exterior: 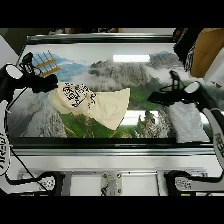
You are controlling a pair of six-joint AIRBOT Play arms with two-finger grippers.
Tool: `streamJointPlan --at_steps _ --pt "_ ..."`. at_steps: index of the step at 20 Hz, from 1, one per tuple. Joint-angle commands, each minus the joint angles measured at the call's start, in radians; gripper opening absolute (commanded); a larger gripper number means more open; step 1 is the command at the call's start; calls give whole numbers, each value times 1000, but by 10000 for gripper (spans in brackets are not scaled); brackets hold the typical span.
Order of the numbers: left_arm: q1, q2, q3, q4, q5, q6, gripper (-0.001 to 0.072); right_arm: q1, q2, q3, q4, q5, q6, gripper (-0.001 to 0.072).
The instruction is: Fold the clothes and pants, and hang the long-sleeved shirts on hangers.
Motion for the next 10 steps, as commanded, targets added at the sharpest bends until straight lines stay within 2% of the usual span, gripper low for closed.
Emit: streamJointPlan --at_steps 1,4,6,10 --pt "5 -23 3 5 -26 2 6 144 -166 89 -2 -60 14 641" --pt "5 -23 3 5 -25 2 6 236 -225 122 7 -151 80 635" --pt "5 -23 3 5 -24 2 6 279 -248 142 41 -180 79 507" --pt "5 -23 3 5 -25 2 6 335 -278 145 131 -264 79 502"
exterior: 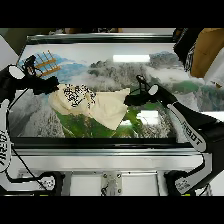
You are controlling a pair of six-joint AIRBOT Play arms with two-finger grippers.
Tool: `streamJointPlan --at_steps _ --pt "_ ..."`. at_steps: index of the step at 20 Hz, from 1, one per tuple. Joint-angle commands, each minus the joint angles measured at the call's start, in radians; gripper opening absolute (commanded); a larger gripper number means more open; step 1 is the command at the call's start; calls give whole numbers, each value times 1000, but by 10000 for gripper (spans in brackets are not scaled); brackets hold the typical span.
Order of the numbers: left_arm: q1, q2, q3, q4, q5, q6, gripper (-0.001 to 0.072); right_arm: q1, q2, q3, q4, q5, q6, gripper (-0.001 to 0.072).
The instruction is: Fold the clothes and pants, and hang the long-sleeved shirts on hangers.
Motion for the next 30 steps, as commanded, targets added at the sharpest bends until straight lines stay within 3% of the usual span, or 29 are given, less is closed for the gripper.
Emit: streamJointPlan --at_steps 1,2,3,4,5,7,12,17,20,25,30 --pt "1 -1 1 0 -2 -2 6 50 -37 10 77 -68 10 502" --pt "1 -1 1 0 -2 -2 6 52 -41 10 78 -71 10 490" --pt "1 -1 1 0 -2 -2 6 52 -41 10 77 -79 10 352" --pt "1 -1 1 1 -2 -2 6 50 -35 12 76 -85 8 86" --pt "1 1 2 2 -2 -1 6 44 -25 19 73 -85 -11 11" --pt "1 42 3 53 5 -1 5 20 35 42 52 -72 -58 11" --pt "-1 300 155 141 -74 -2 6 -113 404 191 -237 89 -64 10" --pt "-92 615 275 142 -101 -2 6 -225 805 222 -239 111 -41 10" --pt "-166 750 275 142 -106 -2 6 -256 949 222 -248 111 -11 10" --pt "-241 835 274 150 -142 -32 6 -264 1046 222 -344 137 134 10" --pt "-241 667 271 150 -449 -47 6 -261 892 221 -343 406 184 9"
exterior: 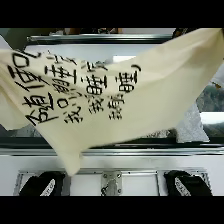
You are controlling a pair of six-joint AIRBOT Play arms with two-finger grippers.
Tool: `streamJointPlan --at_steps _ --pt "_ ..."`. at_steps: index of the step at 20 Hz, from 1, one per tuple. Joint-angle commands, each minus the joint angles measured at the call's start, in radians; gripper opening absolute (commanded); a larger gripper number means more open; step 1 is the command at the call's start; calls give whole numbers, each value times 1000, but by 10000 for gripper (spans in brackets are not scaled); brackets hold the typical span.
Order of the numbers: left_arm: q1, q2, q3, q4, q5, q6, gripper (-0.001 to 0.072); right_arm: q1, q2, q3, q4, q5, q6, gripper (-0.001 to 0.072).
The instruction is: Fold the clothes and pants, and hang the long-sleeved shirts on hangers.
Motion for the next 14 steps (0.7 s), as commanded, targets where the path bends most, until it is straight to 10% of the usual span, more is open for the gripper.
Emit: streamJointPlan --at_steps 1,10,11,12,13,14 --pt "-7 -131 -23 1 -213 -8 6 0 -143 -4 -14 215 40 9" --pt "-4 -769 -90 51 477 98 6 -1 -755 40 -40 -106 40 24" --pt "3 -844 -21 49 465 97 114 -2 -781 55 -23 -132 40 140" --pt "4 -911 50 48 444 92 569 -3 -791 65 -20 -149 40 423" --pt "11 -957 112 52 410 86 706 -6 -789 75 -21 -159 39 596" --pt "29 -988 171 52 360 85 690 -10 -781 87 -21 -162 39 588"
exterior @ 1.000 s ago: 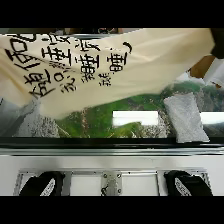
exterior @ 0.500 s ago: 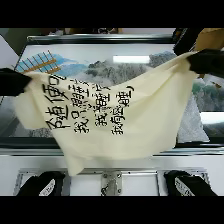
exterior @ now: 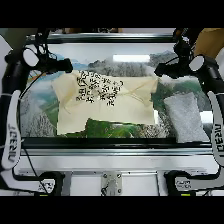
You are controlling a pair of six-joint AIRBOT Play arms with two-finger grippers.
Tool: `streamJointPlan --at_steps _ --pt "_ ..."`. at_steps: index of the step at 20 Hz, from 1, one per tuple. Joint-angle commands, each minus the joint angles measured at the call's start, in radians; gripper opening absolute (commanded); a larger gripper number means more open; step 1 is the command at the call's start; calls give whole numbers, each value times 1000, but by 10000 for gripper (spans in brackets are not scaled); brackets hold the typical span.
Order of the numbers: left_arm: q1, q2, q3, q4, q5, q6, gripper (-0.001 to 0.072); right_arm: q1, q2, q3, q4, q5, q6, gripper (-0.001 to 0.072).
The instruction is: Fold the clothes and pants, and hang the long-sleeved shirts on hangers.
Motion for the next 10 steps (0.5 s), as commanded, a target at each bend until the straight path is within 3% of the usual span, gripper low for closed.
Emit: streamJointPlan --at_steps 1,7,10 --pt "43 -166 185 3 -57 6 689 -15 -24 36 10 -71 0 588" --pt "288 -140 161 -8 -339 -46 689 -71 184 -13 4 149 -48 580" --pt "370 -141 -19 -42 -321 -43 689 -69 291 -156 10 196 -60 580"
